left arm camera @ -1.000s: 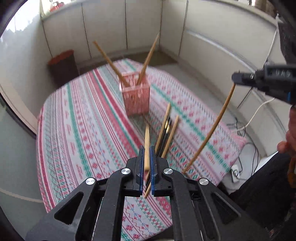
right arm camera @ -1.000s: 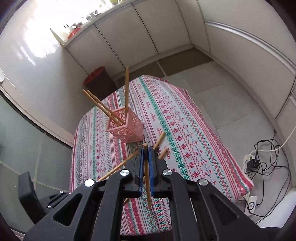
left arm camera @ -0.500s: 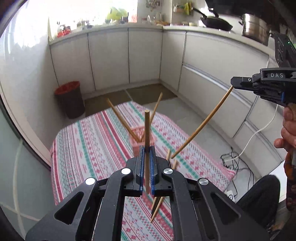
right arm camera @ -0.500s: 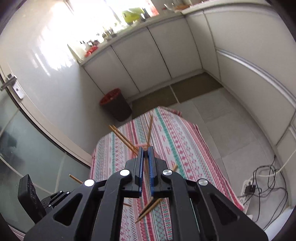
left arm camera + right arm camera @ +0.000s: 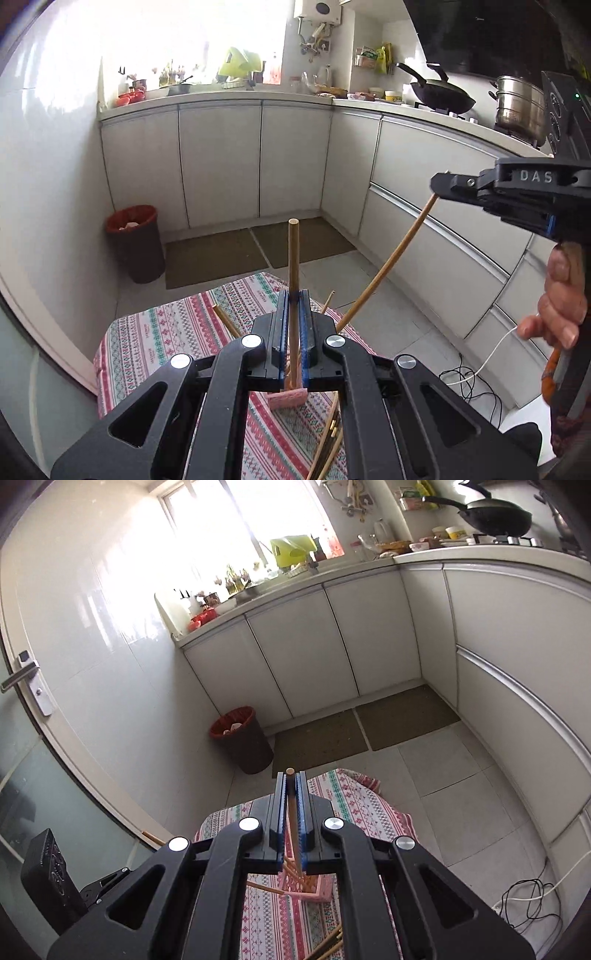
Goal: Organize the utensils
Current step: 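Lower both held chopsticks into the pink basket and open both grippers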
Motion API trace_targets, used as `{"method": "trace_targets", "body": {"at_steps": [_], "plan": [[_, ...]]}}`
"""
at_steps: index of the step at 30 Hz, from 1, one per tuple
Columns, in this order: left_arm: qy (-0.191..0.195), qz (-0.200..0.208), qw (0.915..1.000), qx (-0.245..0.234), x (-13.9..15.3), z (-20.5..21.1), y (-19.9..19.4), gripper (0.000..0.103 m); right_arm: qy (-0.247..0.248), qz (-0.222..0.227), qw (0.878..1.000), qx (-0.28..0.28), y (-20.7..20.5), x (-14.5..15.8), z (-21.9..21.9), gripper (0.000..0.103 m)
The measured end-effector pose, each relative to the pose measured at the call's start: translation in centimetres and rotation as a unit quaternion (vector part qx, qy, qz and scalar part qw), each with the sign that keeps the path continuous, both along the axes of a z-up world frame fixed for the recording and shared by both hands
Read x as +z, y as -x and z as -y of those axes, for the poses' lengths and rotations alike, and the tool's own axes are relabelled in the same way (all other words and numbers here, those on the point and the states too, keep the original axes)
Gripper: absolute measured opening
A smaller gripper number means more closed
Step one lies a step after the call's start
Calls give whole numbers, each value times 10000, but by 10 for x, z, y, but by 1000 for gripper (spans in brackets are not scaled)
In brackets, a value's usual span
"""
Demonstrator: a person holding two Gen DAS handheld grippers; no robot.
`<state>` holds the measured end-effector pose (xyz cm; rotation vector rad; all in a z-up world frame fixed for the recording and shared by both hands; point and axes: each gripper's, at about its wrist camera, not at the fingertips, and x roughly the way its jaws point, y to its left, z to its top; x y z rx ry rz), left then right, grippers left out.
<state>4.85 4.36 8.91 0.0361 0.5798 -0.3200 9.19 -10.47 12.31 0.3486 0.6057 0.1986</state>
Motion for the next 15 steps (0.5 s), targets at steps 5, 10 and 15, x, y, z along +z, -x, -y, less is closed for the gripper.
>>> {"method": "trace_targets", "body": {"at_steps": [5,10,15], "plan": [[129,-114,9998,28,-34,1,-26,6,192,-45,9998,41,-19,-26,-17,5],[266,-213,9992,222,-40,-14,-34,20,189,-199,9995,124,-29,-41,-26,5],[526,15,9969,586,-16,-38,-25,34,291,-307,9990,170,-37,-50,-35,5]]}}
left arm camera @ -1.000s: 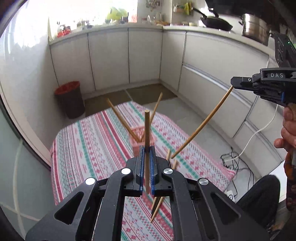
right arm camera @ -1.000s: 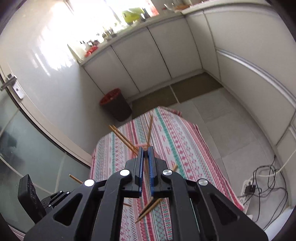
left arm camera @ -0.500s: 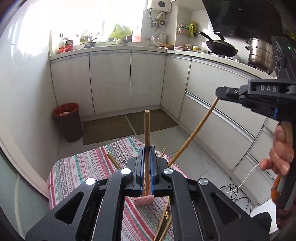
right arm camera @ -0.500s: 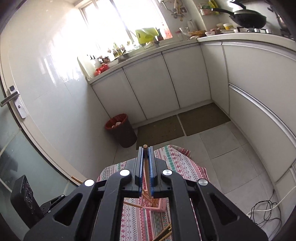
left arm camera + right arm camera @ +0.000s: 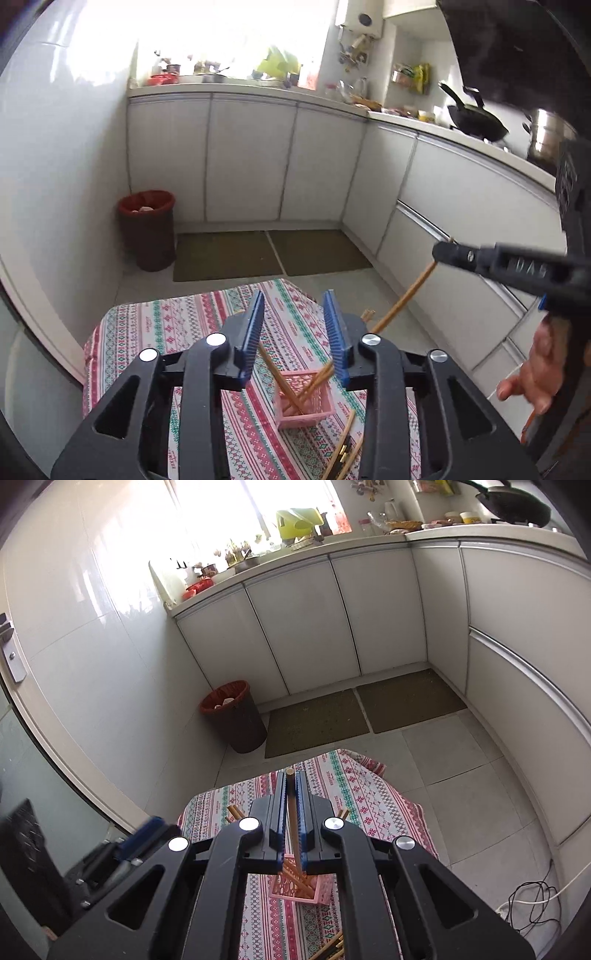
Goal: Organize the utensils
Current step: 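Lower both held chopsticks into the pink basket and open both grippers, then lower the left gripper onto the pile and grasp a chopstick while the right gripper grasps one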
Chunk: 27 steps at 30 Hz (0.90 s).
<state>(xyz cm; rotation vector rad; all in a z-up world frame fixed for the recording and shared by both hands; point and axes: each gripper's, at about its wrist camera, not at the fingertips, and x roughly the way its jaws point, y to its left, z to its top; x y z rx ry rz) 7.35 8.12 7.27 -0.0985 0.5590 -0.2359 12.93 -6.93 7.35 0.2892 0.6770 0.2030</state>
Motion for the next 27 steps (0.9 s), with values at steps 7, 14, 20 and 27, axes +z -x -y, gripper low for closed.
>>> {"method": "trace_targets", "body": {"at_steps": [7,14,20,27], "plan": [[-6,-78,10000,28,5,-3,3,34,-24,-151,9997,174,-9,-17,-14,9],[-121,-43,9999,2,12,5,13,38,167,-44,9998,20,9,-23,-9,45],[-356,-68,9993,-37,9,22,32,57,314,-162,9991,-235,35,-29,11,48],[-544,-629,9965,-16,-25,37,39,84,414,-483,9957,-673,69,-66,38,79]]}}
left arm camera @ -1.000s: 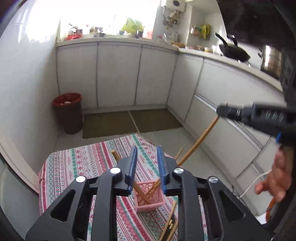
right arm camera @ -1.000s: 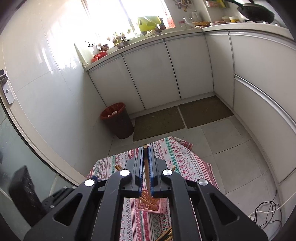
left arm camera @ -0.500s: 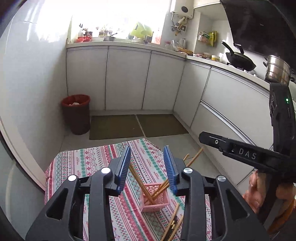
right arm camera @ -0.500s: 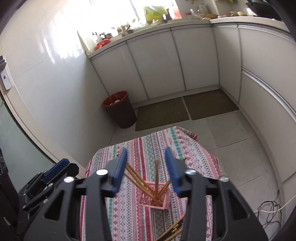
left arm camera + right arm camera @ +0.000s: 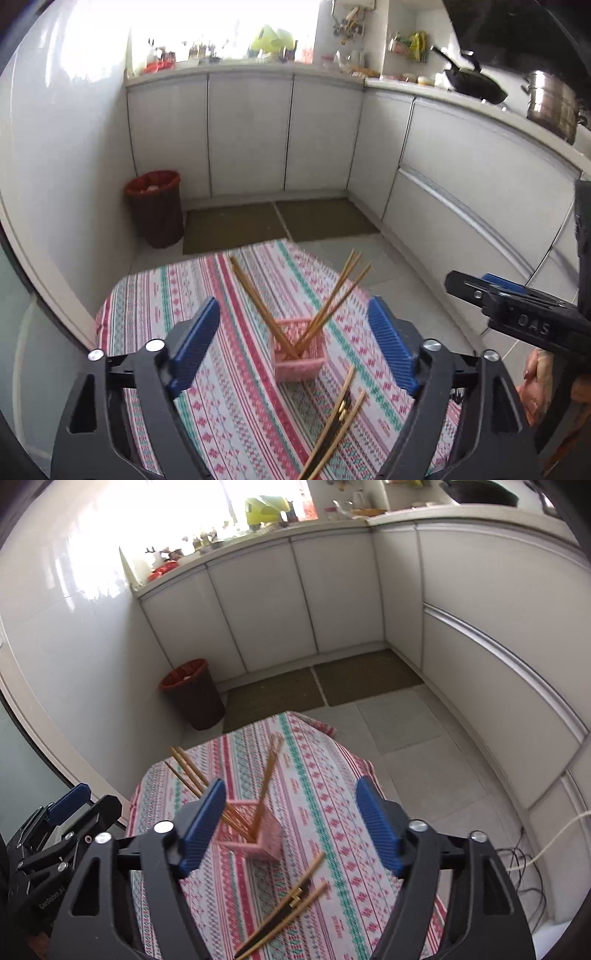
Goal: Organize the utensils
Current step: 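Lower the left gripper onto the pile and grasp a chopstick while the right gripper grasps one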
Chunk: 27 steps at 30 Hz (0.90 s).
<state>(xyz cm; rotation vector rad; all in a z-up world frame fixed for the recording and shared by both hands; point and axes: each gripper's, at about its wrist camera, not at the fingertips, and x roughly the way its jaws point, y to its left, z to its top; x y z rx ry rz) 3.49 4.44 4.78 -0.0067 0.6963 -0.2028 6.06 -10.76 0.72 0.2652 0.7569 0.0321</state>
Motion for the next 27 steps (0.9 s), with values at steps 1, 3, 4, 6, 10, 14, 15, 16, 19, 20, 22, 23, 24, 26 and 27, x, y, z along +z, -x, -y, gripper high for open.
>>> {"method": "trace_targets", "body": {"at_steps": [1,3,4,6,10,14,15,16,19,20,22,23,24,26,27], "plan": [[-37,-147,9999,2,-7,1,0,90,-2,-57,10000,-46,4,-7,3,85],[-144,-403,9991,-9,-21,3,1,96,18,-209,9997,-160,12,-26,10,94],[-204,-529,9984,-26,-29,5,2,96,44,-290,9994,-200,16,-35,13,94],[-365,-922,9950,-144,-50,6,4,96,112,-539,9981,-269,23,-58,20,95],[-700,-1854,9797,-291,-105,7,4,96,85,-1166,9922,-441,28,-99,34,95],[-816,-2595,9610,-500,-156,2,10,95,-160,-1710,9833,-607,27,-131,50,95],[-850,-2788,9550,-554,-169,0,11,94,-261,-1883,9800,-590,26,-138,52,95],[-869,-2910,9510,-578,-178,-2,11,88,-368,-2020,9772,-549,26,-143,54,95],[-825,-3283,9389,-624,-204,-7,11,71,-698,-2267,9705,-430,26,-153,53,95],[-734,-3278,9398,-620,-208,-8,10,67,-712,-2308,9696,-391,26,-155,50,95],[-546,-3236,9427,-609,-211,-7,6,61,-646,-2320,9699,-360,27,-155,46,95],[-428,-3206,9440,-647,-211,-4,3,59,-623,-2310,9703,-361,27,-154,46,95],[-313,-3139,9461,-731,-211,1,0,54,-626,-2293,9707,-366,28,-153,47,95],[-413,-3015,9494,-777,-212,14,-7,49,-654,-2293,9702,-431,28,-153,51,95],[-512,-3001,9495,-752,-214,18,-10,43,-686,-2305,9694,-485,29,-154,54,95]]}}
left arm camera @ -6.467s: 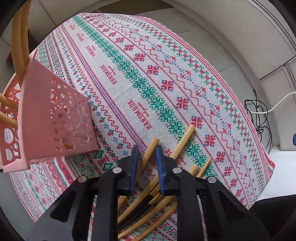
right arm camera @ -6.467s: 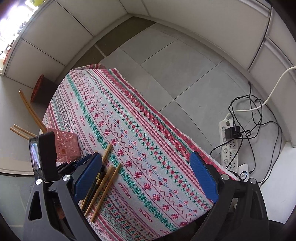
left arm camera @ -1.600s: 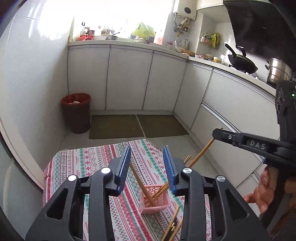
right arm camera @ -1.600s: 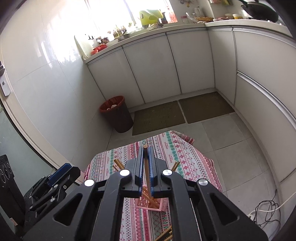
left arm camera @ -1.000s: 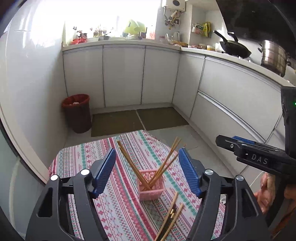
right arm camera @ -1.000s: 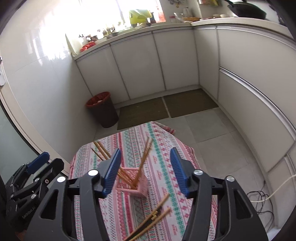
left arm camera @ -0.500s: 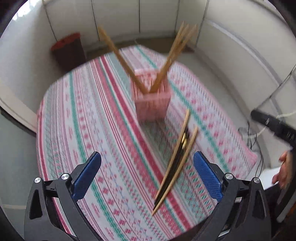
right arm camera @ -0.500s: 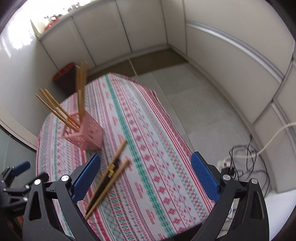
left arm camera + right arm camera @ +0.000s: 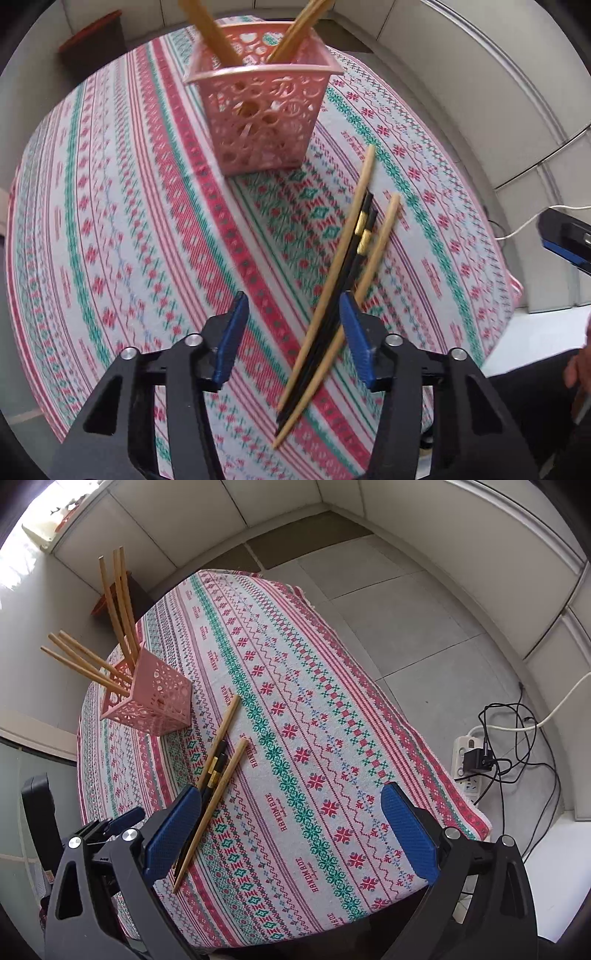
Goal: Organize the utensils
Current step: 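Lower the left gripper onto the pile and grasp a chopstick while the right gripper grasps one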
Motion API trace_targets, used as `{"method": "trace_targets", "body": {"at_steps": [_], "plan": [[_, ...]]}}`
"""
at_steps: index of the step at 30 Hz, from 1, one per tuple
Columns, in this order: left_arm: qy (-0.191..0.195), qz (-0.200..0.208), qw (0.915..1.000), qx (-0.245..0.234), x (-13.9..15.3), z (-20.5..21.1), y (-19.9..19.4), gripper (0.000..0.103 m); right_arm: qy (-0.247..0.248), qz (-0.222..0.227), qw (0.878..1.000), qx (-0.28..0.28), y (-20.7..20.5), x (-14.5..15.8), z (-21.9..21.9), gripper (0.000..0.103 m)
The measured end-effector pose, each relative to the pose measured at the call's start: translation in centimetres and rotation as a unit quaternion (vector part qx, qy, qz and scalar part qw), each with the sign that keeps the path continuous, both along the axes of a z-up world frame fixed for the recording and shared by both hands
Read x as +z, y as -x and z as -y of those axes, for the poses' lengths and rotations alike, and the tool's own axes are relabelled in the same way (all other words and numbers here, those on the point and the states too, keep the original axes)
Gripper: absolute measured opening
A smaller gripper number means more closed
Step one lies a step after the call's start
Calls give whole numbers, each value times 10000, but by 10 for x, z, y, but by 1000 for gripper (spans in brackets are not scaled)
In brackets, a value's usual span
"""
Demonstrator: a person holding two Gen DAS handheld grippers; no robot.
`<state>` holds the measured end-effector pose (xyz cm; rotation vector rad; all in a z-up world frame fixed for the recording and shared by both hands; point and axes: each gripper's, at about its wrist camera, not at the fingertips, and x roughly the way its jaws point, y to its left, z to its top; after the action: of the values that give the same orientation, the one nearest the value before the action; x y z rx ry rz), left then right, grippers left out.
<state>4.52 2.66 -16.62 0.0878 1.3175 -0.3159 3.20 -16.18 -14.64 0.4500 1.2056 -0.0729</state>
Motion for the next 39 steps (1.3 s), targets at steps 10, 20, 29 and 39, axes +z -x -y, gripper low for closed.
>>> {"method": "trace_targets", "body": {"at_steps": [10,20,29,39], "plan": [[-388,197,9989,-150,-19,31,-21,36,-455,-296,9974,-483,-2,-13,34,95],[-16,424,9990,-133,-12,88,-60,37,-515,-328,9960,-659,0,-16,43,95],[-826,720,9939,-102,-29,145,-91,37,-610,-408,9939,-824,-4,-21,59,95],[-410,249,9981,-386,-43,138,-99,11,-1052,-774,9836,-1247,-1,-40,77,95]]}}
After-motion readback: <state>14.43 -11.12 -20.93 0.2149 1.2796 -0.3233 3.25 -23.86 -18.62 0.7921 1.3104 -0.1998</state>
